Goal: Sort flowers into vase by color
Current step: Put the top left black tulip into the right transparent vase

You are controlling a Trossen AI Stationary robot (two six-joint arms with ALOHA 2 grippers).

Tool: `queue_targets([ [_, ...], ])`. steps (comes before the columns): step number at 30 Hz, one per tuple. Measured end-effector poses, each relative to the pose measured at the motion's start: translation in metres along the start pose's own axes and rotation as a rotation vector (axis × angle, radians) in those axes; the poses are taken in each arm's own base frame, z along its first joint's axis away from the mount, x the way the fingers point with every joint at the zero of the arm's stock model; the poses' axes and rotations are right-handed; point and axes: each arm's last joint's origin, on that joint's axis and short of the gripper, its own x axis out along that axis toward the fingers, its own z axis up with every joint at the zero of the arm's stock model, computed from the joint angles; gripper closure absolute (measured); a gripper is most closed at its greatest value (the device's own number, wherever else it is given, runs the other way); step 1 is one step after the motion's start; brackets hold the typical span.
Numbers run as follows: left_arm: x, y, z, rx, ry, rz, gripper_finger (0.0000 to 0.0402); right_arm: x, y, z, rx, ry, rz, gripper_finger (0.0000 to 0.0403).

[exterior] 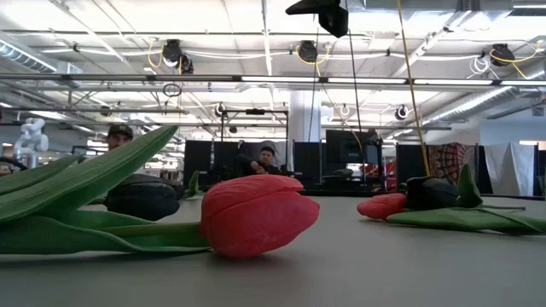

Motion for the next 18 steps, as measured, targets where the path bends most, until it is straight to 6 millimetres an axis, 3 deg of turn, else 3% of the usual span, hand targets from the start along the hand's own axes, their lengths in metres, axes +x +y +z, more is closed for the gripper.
queue_targets([
  [9, 0.011, 0.006, 0.002, -0.084, 0.014, 0.124, 0.0176, 0.000, 0.000, 0.000, 0.000, 0.000, 0.000, 0.0243],
  [18, 0.026, 0.019, 0.006, -0.105, -0.013, 0.432, 0.0176, 0.000, 0.000, 0.000, 0.000, 0.000, 0.000, 0.0243],
])
